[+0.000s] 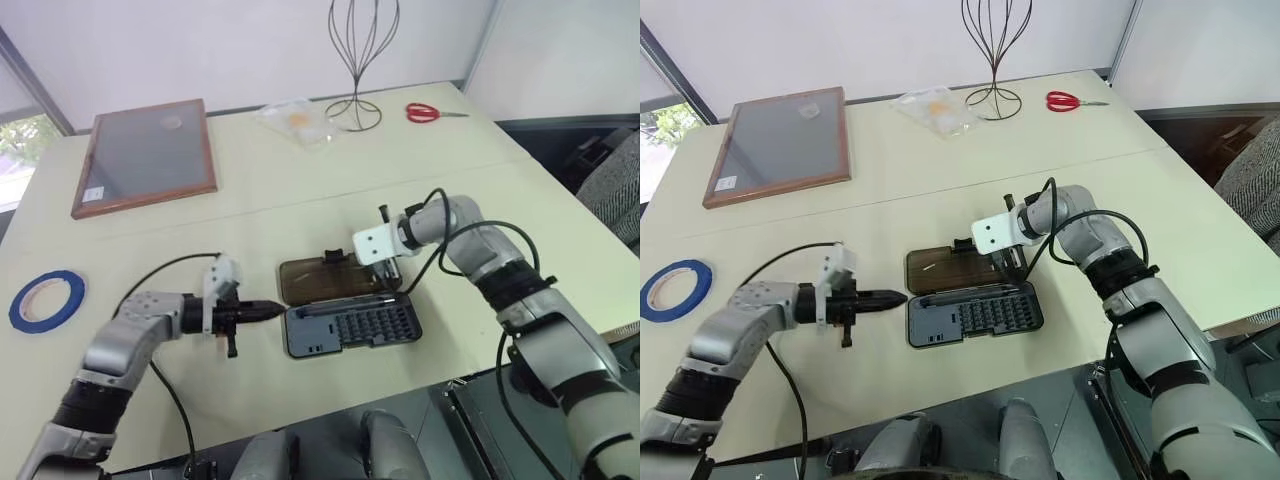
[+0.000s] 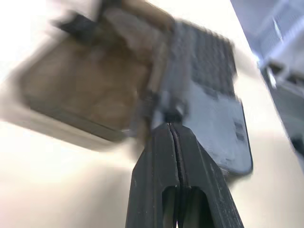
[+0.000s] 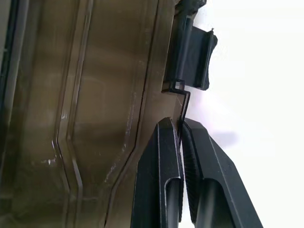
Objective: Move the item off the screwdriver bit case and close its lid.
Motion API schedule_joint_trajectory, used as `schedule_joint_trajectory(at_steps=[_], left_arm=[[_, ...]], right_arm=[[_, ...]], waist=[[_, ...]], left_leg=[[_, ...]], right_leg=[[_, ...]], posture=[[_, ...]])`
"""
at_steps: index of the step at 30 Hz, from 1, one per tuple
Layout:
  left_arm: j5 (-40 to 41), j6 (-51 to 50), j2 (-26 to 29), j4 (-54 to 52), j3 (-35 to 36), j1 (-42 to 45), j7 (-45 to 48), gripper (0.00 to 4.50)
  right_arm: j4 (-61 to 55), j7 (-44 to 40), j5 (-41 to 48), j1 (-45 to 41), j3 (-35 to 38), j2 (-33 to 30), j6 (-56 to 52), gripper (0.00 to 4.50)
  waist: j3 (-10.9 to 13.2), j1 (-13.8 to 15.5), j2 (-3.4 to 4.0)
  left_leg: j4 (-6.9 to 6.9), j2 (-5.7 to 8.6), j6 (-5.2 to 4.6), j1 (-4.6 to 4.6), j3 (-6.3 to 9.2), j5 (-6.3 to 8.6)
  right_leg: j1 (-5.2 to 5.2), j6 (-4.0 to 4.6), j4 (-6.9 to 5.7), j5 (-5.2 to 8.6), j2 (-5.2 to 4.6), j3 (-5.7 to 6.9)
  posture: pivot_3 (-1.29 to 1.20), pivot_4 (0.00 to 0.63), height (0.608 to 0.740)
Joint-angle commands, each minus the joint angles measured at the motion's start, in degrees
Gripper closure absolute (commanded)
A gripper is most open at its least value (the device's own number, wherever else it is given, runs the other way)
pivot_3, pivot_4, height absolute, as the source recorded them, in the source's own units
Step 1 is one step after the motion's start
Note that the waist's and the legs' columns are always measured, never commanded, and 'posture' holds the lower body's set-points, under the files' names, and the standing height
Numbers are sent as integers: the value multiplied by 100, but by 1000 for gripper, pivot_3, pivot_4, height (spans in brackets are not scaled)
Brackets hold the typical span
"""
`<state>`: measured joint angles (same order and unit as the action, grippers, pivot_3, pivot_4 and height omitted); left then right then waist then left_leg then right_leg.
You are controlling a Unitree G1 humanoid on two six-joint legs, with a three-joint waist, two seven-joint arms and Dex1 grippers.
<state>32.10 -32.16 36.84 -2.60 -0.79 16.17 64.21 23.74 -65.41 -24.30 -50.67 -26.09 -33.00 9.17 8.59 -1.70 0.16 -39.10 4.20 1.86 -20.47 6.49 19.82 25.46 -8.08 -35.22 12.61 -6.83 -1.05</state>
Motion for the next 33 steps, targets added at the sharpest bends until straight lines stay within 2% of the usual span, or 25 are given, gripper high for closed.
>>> schedule_joint_trajectory(at_steps=[1,7,10,17,24,33], left_arm=[[492,-352,-97,368,865,568,-546,4500],[145,-43,-267,1226,1111,1004,-1001,4500],[-401,451,-283,1595,752,998,-998,4500],[-1091,1215,-515,2153,74,1063,-642,4500],[-1335,1510,-897,2415,-216,1273,-462,4500],[-1301,1350,-1243,2264,-368,1367,-287,4500]], right_arm=[[-1008,106,-124,349,71,-60,-432,4458],[-1620,372,-306,520,148,-61,-850,4458],[-1803,476,-398,533,159,-108,-936,4458],[-2188,529,-426,480,285,-210,-1166,4458],[-2479,507,-375,511,336,-280,-1421,4458],[-2772,514,-322,620,431,-385,-1719,4458]], waist=[[1,39,-1],[2,54,-4],[6,59,-10],[7,69,-12],[8,73,-14],[9,74,-15]], left_leg=[[1,0,0,0,2,0],[8,2,0,2,-4,0],[7,3,1,2,-5,-1],[4,4,2,0,-8,-1],[1,4,2,-2,-10,-1],[1,4,1,-3,-10,-1]], right_leg=[[0,0,1,0,0,3],[0,0,7,0,0,2],[0,0,6,0,0,2],[0,0,7,0,-1,2],[-1,0,7,0,-1,2],[0,0,6,0,-1,2]], posture=[[0,150,740],[0,150,740],[0,150,740],[0,150,740],[0,150,740],[0,150,740]])
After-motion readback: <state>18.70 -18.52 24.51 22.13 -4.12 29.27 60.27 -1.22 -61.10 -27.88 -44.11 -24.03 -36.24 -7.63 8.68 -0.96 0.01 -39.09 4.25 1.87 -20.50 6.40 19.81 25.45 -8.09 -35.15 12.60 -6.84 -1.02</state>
